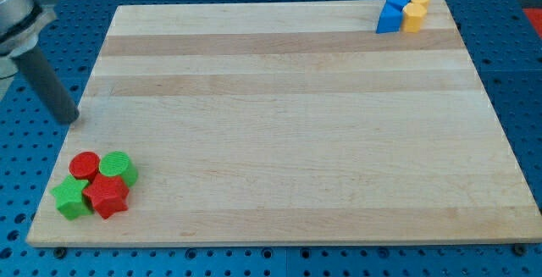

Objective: Push the red star towards the bottom right side of the board

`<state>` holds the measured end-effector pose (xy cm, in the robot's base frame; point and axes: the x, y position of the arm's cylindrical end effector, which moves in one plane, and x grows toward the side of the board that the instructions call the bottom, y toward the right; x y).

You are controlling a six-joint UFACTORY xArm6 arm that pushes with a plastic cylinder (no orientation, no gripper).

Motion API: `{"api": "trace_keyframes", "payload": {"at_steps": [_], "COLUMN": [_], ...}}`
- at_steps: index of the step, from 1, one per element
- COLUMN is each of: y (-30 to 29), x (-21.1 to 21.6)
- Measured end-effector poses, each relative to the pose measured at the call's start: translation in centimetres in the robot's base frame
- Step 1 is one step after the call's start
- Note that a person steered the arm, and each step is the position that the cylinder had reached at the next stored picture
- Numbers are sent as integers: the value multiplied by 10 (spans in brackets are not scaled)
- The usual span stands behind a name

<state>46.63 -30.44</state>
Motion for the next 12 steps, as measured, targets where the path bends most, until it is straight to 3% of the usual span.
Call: {"api": "trace_keyframes", "payload": {"at_steps": [7, 9, 12], "y": [0, 12, 121], "x": [86, 139, 99]}}
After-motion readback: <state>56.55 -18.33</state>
